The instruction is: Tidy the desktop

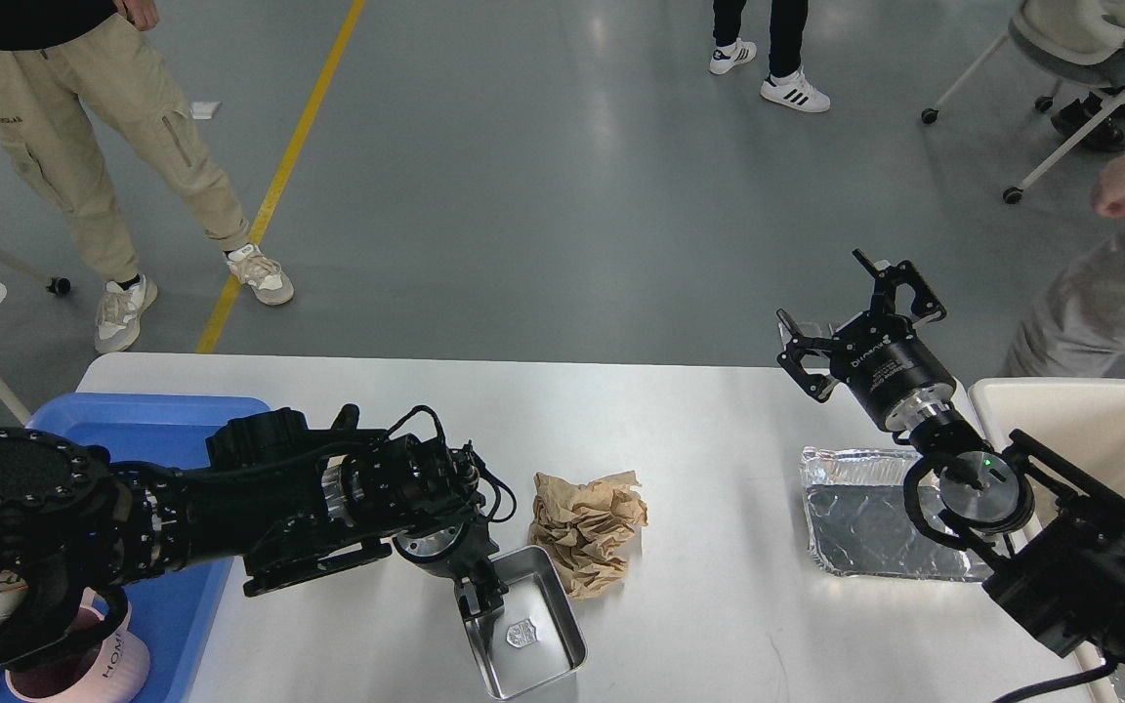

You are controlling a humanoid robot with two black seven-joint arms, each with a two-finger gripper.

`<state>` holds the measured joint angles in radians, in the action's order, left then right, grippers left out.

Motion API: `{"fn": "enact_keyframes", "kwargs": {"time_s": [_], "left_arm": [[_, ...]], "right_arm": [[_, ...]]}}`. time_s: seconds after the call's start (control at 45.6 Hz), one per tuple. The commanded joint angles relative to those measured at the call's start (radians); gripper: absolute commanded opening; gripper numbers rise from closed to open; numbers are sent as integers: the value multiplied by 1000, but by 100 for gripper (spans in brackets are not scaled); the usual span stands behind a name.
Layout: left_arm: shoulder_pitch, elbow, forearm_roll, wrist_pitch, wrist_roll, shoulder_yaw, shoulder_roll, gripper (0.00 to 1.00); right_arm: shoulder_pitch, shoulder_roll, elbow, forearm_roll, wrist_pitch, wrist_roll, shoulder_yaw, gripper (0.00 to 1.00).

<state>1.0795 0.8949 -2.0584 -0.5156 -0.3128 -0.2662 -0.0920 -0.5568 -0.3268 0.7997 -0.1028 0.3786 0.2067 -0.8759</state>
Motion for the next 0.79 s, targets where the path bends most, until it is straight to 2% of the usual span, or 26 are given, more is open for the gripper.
{"fn": "enact_keyframes", "kwargs": {"time_s": [0.0, 0.219, 0.527, 0.768], "left_arm": [[0, -4, -2, 3, -26, -10, -2, 20], [0, -4, -31, 3, -80, -10, -5, 1], [8, -4, -49, 5, -111, -10, -23, 0], [14, -2, -43, 20, -112, 10, -34, 0]], "right_arm": [[0, 0, -1, 0, 0, 0, 0, 100], [0, 0, 1, 0, 0, 0, -2, 100], [0, 0, -1, 0, 0, 0, -2, 100], [0, 0, -2, 0, 0, 0, 0, 100]]}}
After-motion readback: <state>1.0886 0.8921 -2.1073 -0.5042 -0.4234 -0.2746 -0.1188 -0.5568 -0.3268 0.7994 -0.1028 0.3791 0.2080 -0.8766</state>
